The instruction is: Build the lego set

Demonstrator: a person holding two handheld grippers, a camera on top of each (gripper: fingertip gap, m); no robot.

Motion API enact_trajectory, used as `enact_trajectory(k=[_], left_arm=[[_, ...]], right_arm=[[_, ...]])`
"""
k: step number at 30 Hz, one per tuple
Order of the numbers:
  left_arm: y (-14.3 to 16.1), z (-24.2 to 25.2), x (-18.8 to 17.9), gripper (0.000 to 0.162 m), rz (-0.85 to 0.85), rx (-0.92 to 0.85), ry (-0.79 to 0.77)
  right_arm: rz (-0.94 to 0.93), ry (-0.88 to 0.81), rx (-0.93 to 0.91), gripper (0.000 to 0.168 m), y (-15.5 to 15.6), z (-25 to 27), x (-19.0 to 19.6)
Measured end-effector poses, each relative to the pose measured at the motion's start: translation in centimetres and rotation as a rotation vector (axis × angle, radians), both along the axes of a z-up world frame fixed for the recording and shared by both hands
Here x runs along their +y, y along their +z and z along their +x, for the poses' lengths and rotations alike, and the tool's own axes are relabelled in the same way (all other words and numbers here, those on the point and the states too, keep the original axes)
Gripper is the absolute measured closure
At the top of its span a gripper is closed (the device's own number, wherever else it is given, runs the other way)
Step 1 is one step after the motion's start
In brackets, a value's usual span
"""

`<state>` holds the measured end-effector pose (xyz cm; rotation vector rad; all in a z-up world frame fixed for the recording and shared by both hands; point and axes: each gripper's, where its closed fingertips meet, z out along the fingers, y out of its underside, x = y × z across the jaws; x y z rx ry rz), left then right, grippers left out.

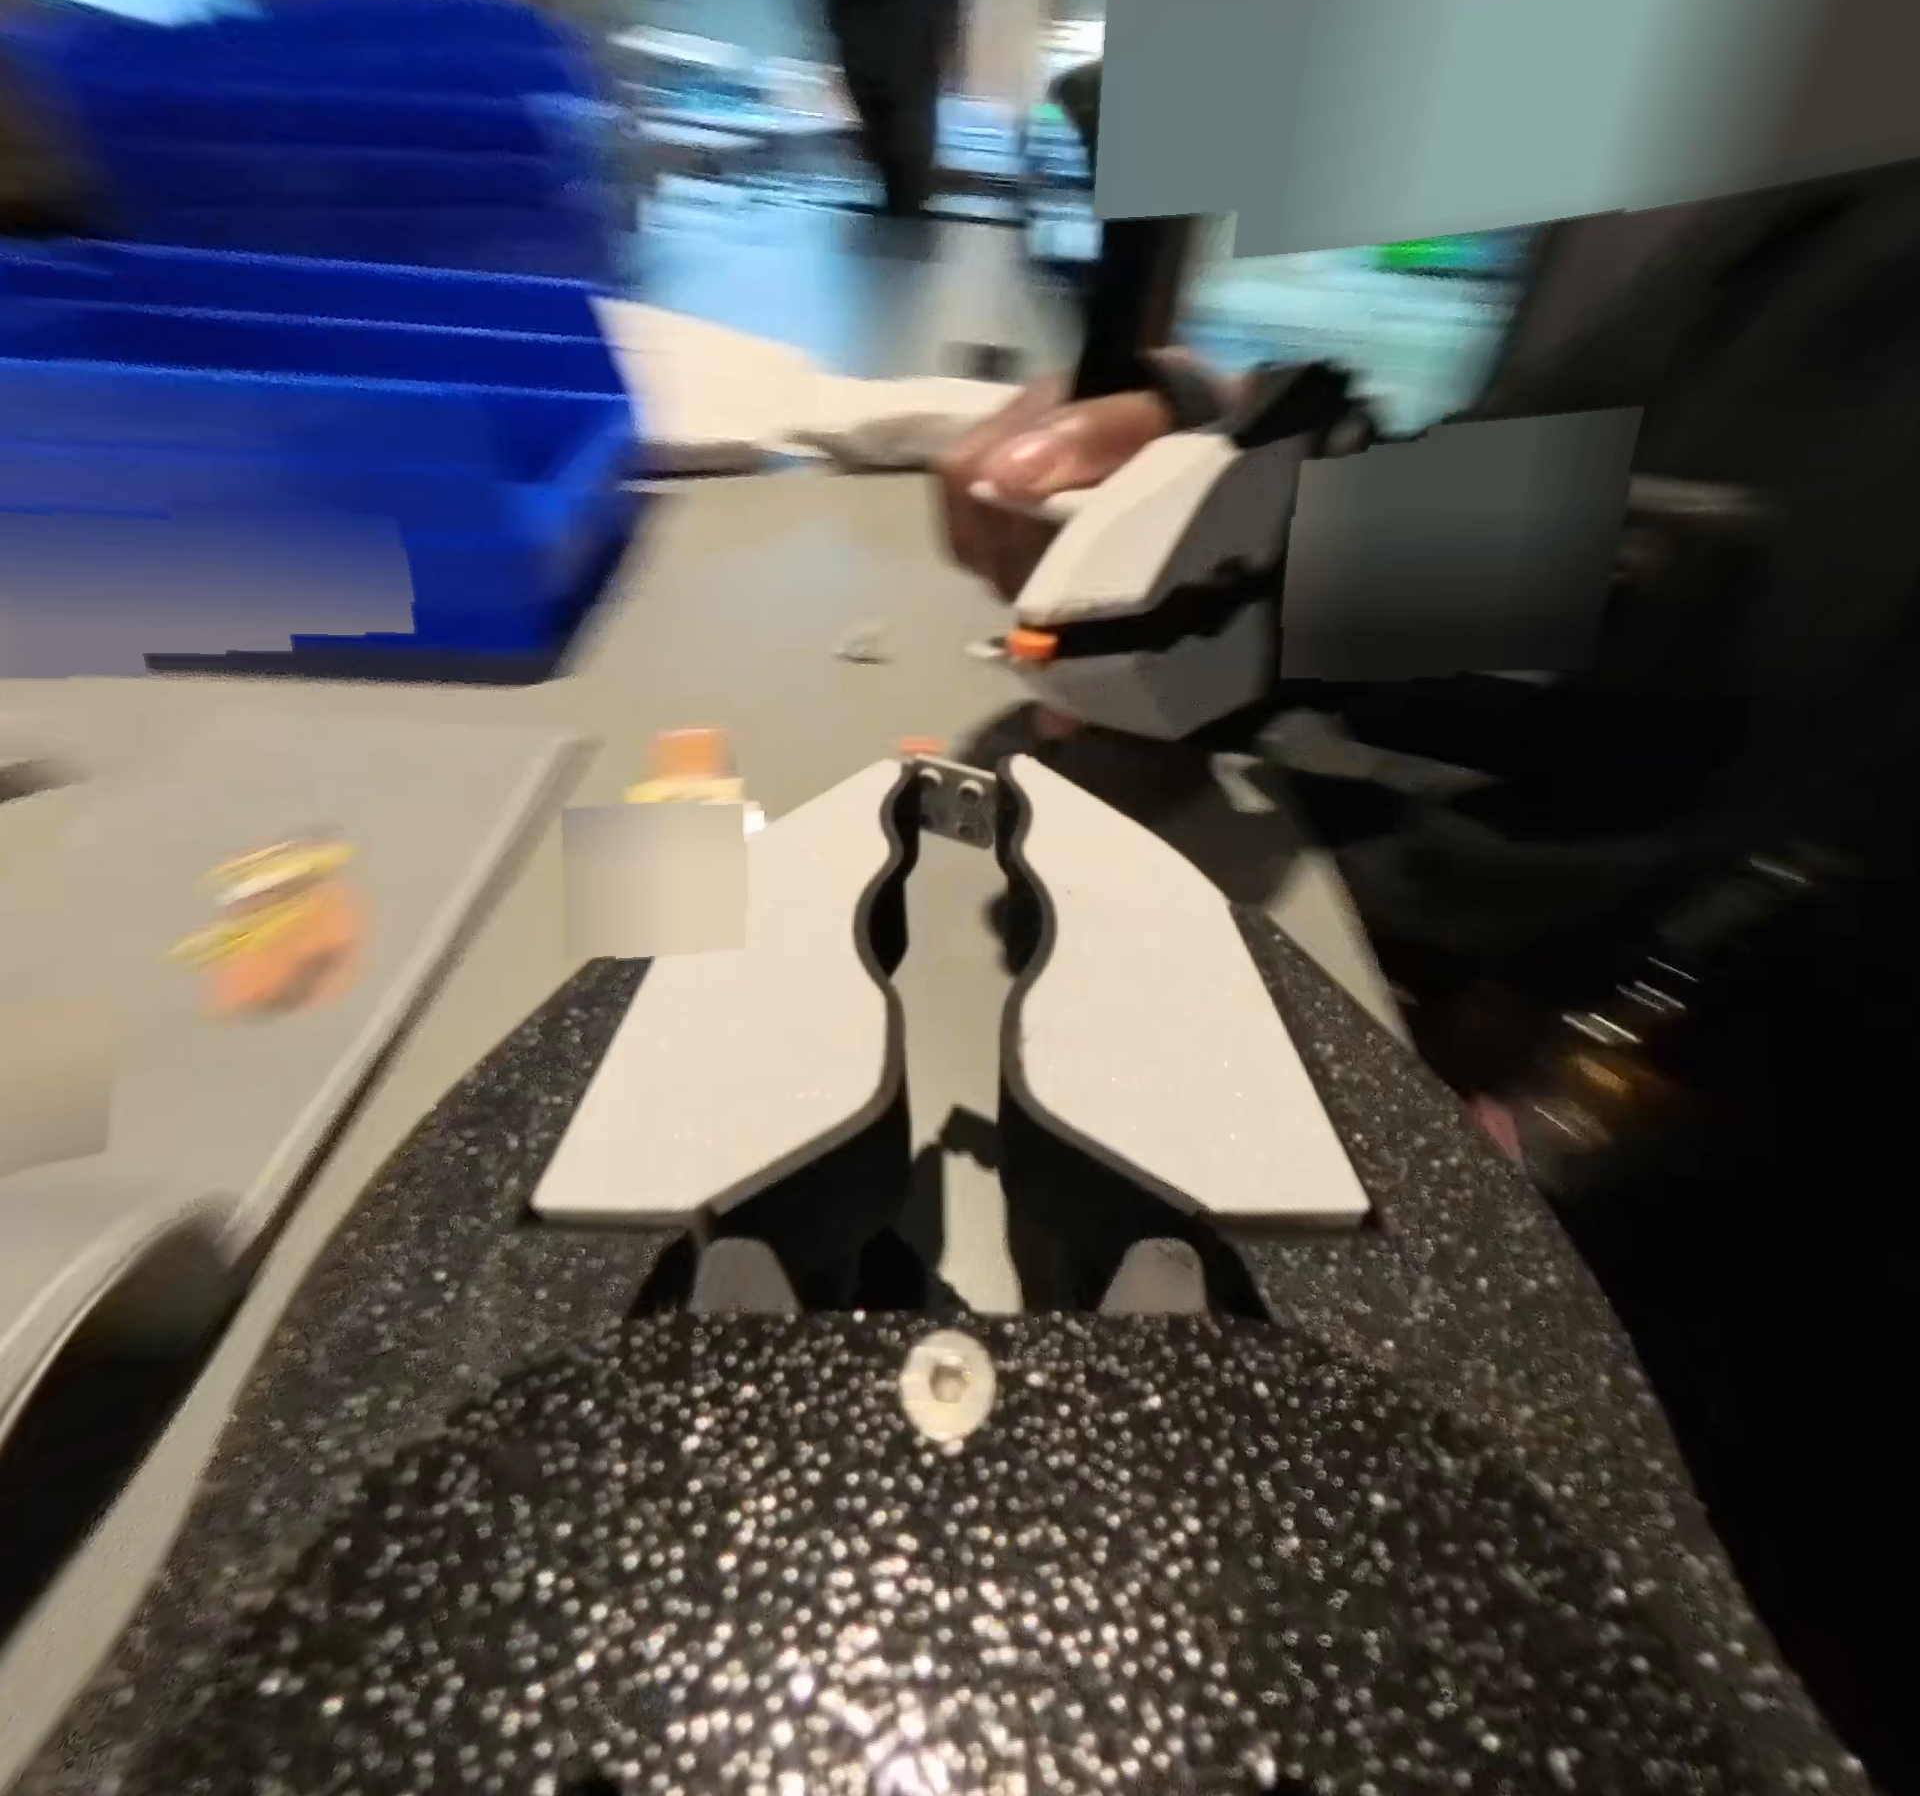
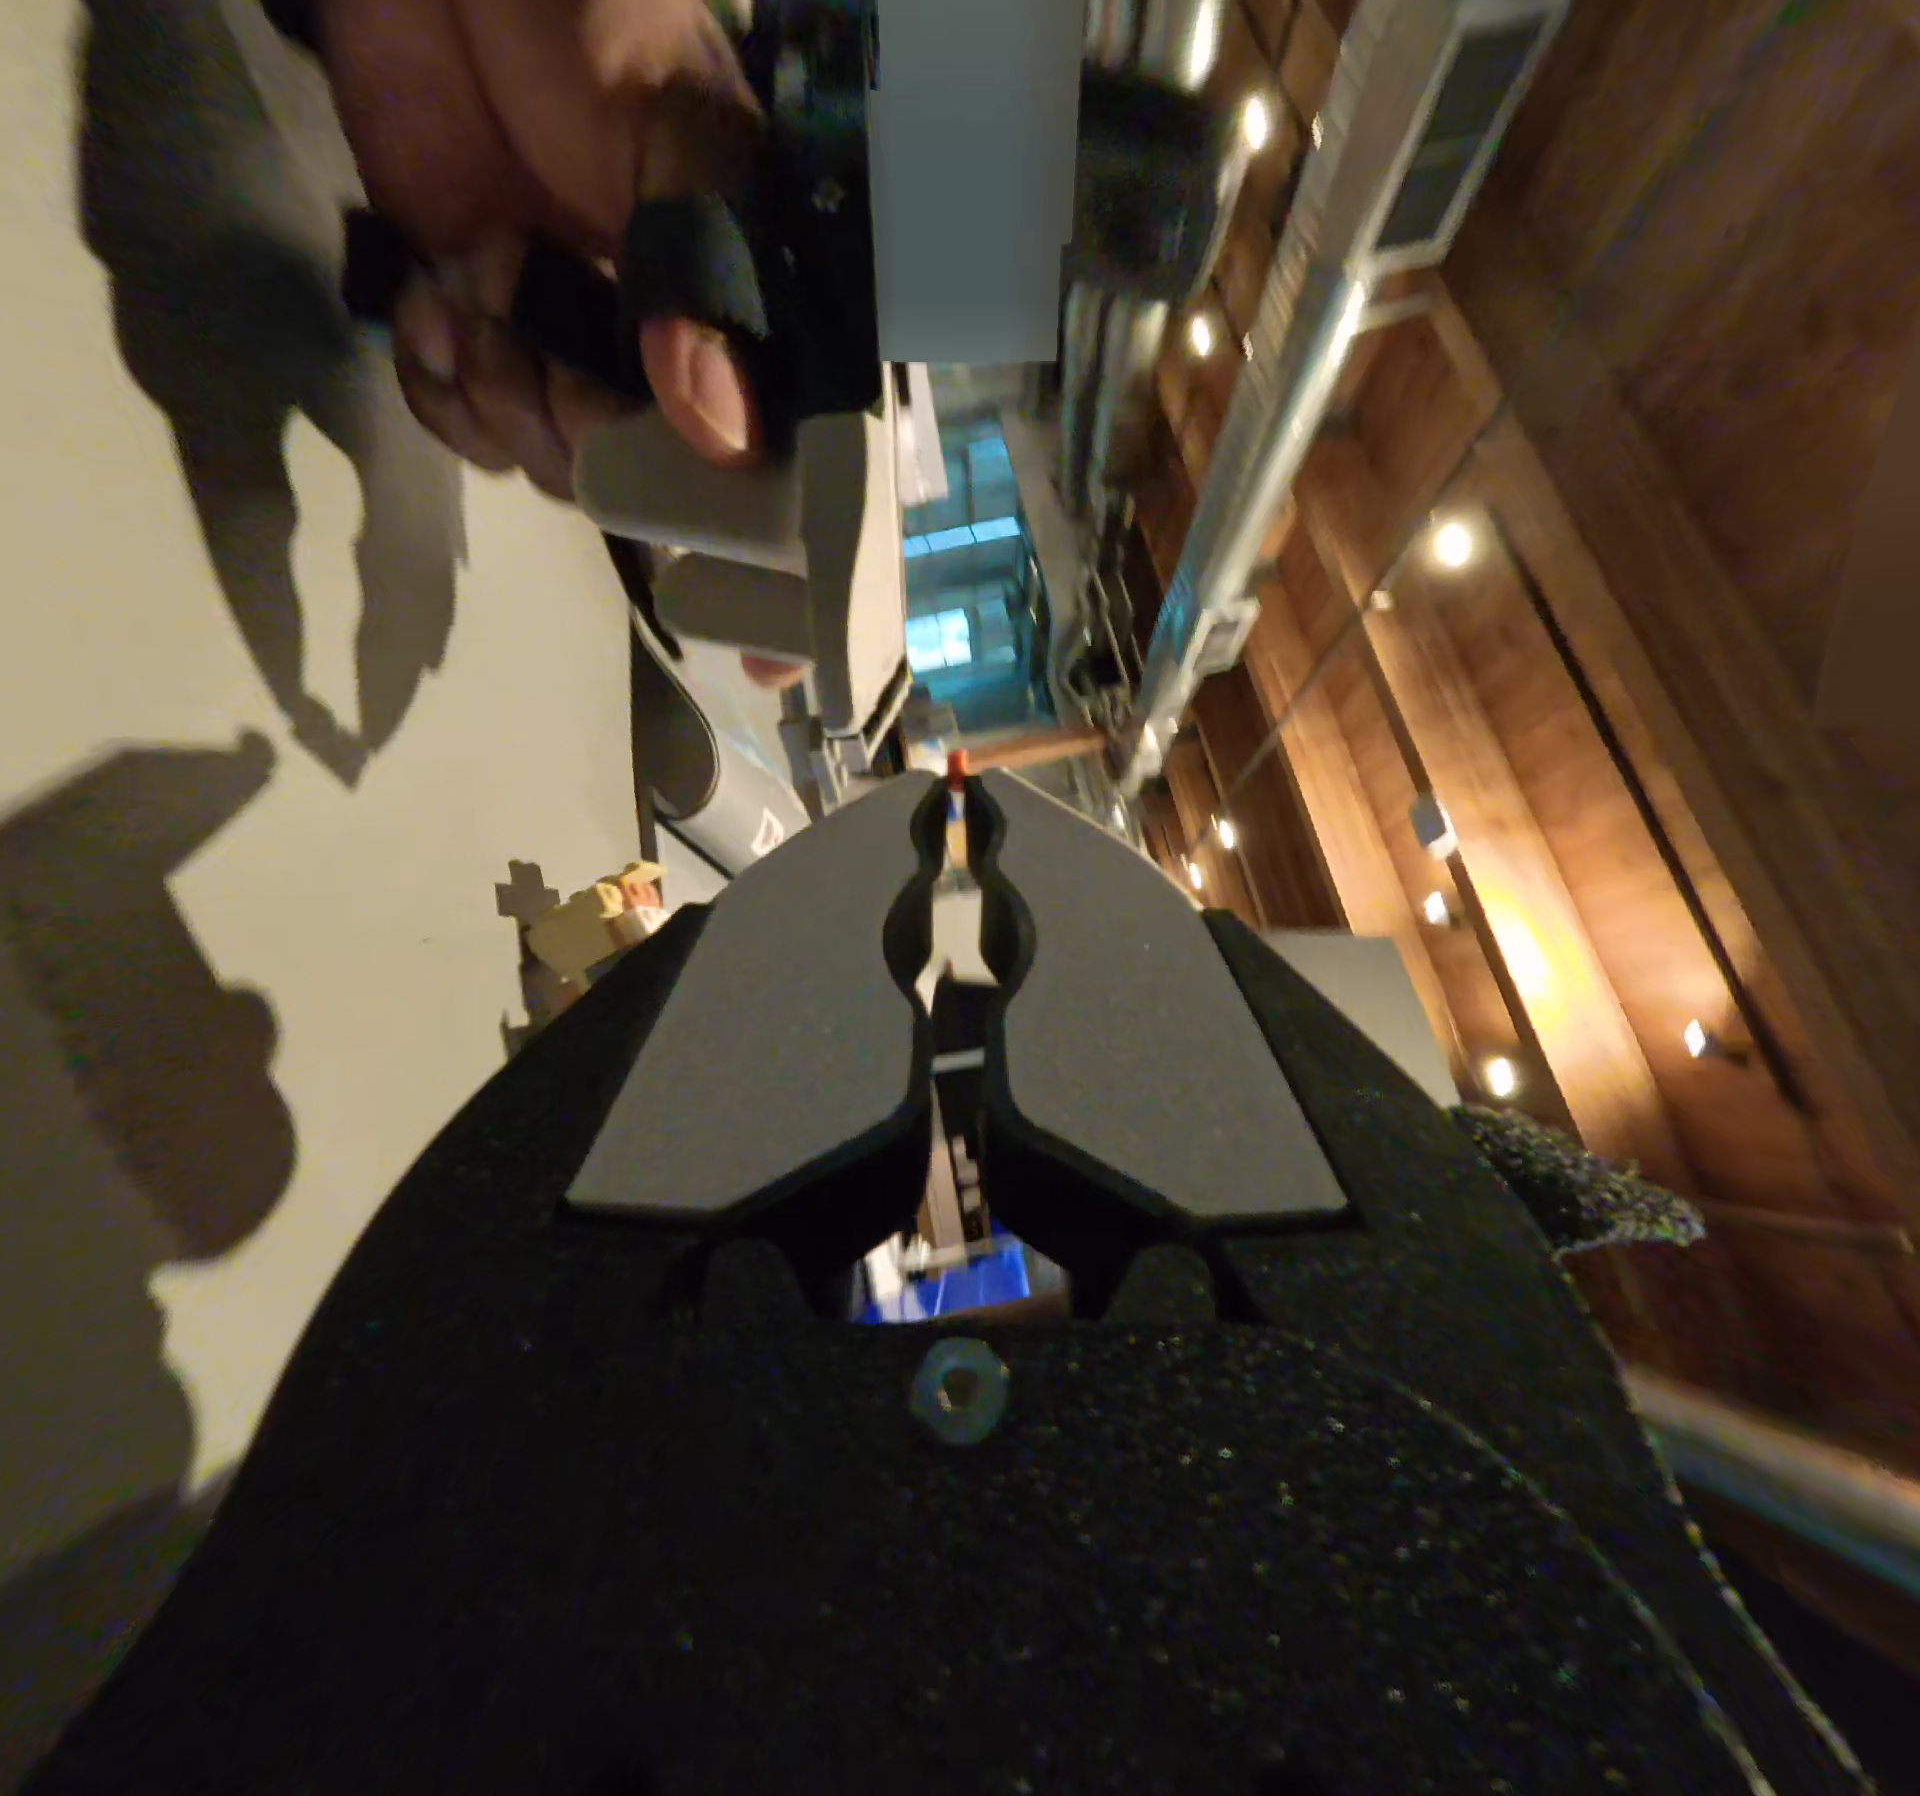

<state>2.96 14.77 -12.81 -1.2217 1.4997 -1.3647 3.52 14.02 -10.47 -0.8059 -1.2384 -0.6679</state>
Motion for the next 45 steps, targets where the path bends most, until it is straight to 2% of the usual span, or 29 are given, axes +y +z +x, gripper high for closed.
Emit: enact_trajectory(k=[3,6,11,17,33,45], left_arm=[[0.1,-0.8,0.4,0.149,0.089,-0.038,0.292],[1.0,-1.3,-0.6,0.149,0.118,-0.108,0.386],[1.1,-1.2,-0.8,0.149,-0.018,-0.117,0.293],[1.7,-1.2,-0.5,0.149,-0.132,-0.158,0.217],[1.8,-0.8,-1.6,0.149,-0.076,-0.166,0.148],[1.5,-0.5,-1.7,0.149,-0.041,-0.146,0.133]], right_arm=[[-0.007,0.09,-0.056,0.166,0.3,-0.1,0.5],[-0.03,0.195,-0.068,0.166,0.4,-0.2,0.9],[-0.084,0.298,0.008,0.166,0.1,-0.4,0.6],[-0.099,0.282,-0.002,0.166,-0.7,0.2,0.7],[-0.107,0.305,-0.002,0.166,-0.2,-0.9,-0.2],[-0.094,0.306,-0.07,0.166,-0.7,-0.7,-0.4]])
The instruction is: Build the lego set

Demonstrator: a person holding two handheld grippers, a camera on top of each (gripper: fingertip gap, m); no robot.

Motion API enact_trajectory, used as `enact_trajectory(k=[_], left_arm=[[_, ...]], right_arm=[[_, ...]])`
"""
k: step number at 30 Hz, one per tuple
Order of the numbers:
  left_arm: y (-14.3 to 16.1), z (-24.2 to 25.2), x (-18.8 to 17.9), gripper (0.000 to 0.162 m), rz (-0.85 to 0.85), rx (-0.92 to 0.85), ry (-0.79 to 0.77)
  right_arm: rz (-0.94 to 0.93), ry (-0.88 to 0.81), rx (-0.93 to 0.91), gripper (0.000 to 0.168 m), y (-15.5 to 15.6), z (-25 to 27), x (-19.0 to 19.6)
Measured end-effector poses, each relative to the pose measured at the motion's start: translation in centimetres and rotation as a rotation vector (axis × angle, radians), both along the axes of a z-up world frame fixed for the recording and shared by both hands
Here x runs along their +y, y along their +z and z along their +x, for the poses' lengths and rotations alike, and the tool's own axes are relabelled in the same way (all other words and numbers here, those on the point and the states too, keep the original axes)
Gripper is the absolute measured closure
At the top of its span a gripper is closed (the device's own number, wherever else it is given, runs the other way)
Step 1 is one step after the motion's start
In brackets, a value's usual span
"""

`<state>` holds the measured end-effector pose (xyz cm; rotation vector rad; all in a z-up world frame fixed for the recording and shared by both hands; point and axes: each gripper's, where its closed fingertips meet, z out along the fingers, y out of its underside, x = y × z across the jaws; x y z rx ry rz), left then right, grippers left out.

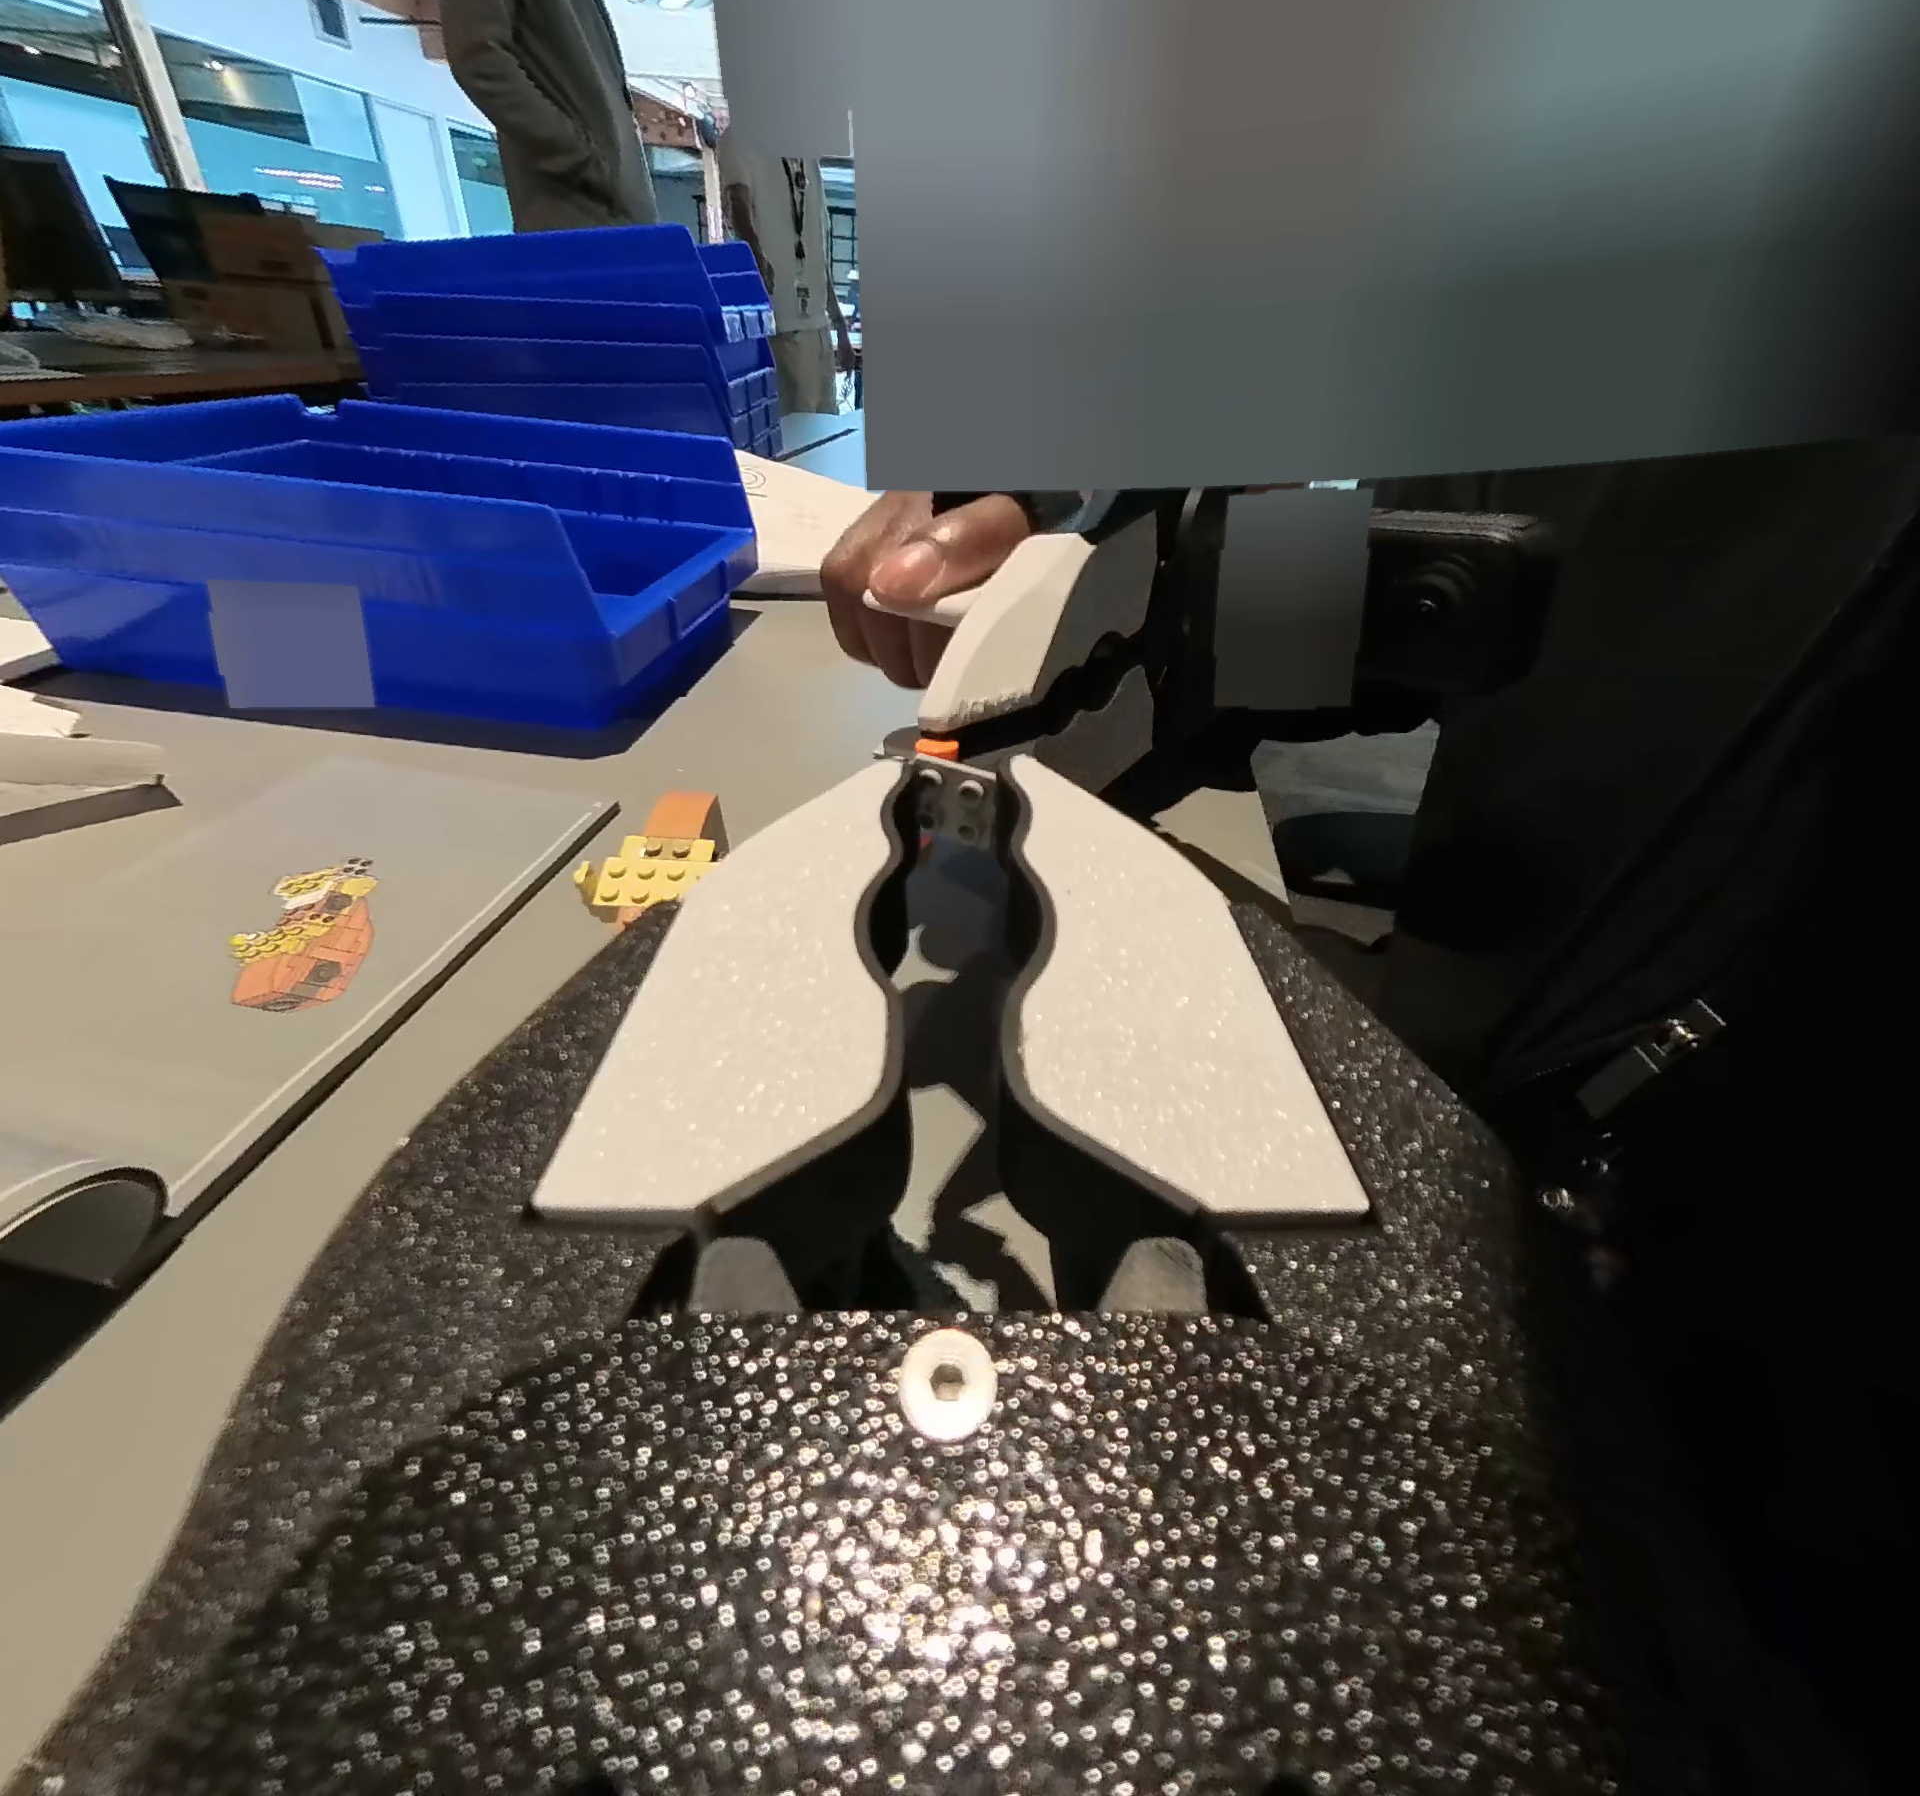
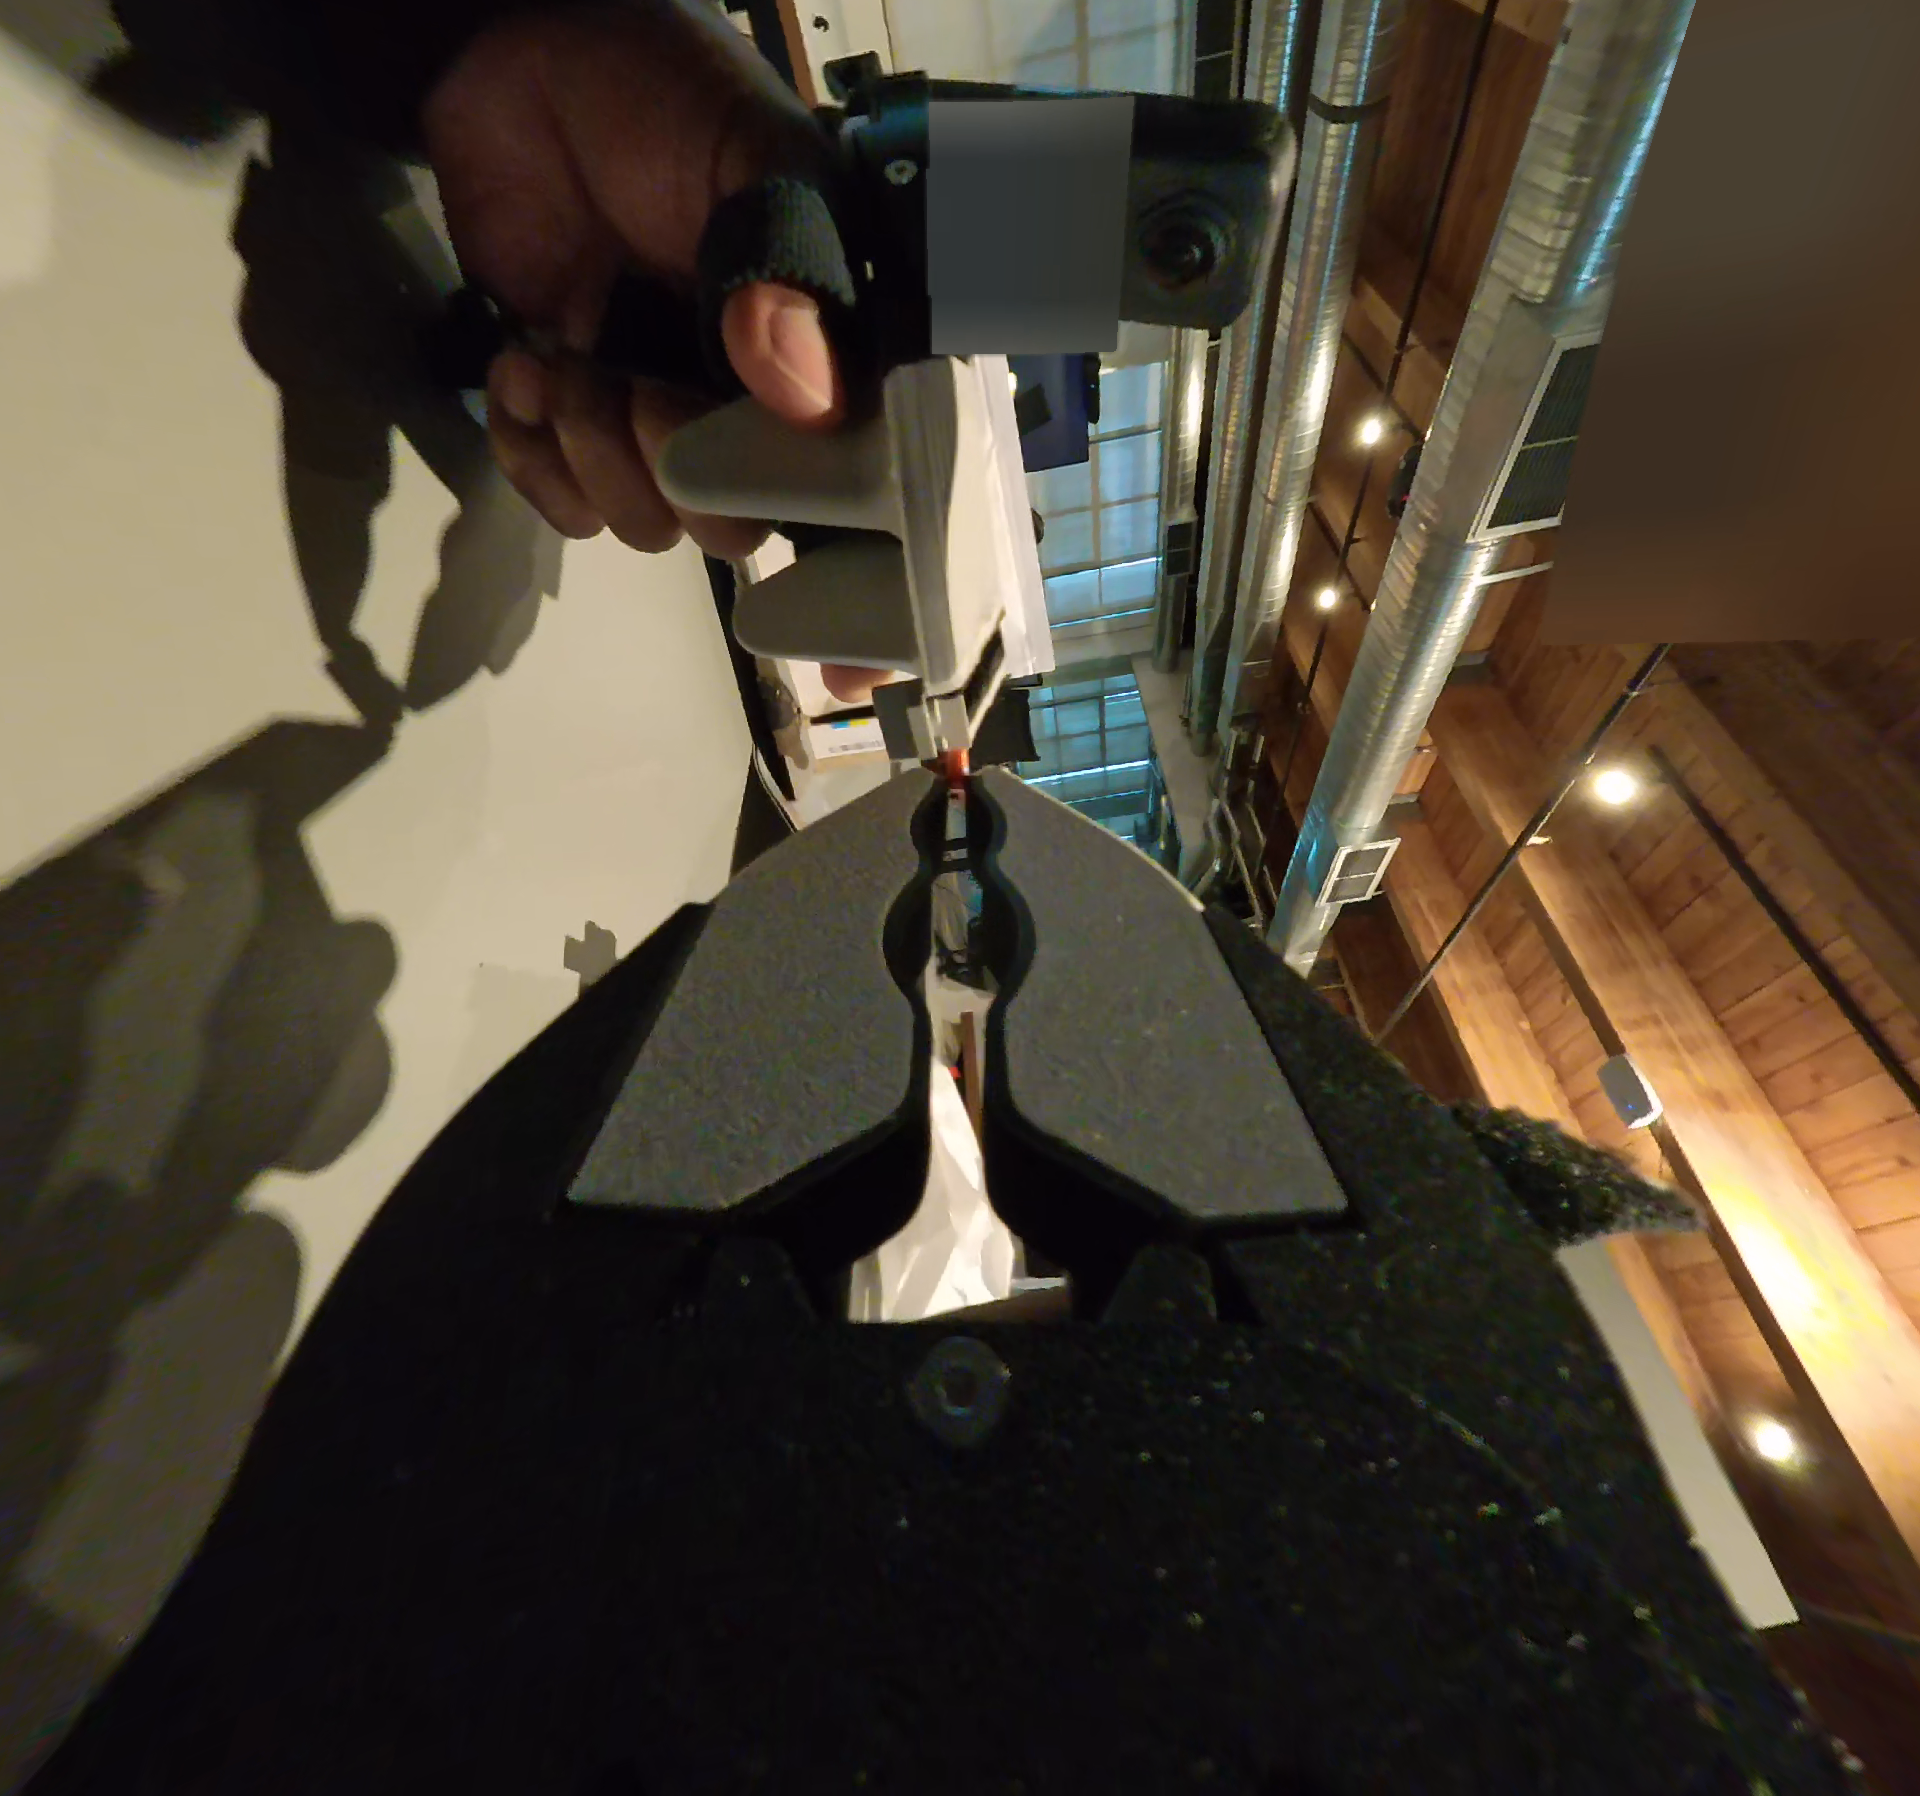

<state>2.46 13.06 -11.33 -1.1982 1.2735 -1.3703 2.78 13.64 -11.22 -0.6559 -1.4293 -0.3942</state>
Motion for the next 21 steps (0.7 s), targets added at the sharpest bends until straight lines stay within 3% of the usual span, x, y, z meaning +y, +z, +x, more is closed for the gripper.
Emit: enact_trajectory(k=[21], left_arm=[[-0.2,0.2,-0.26,0.149,0.002,0.019,-0.022]], right_arm=[[0.03,0.017,-0.083,0.165,-0.22,0.1,-0.43]])
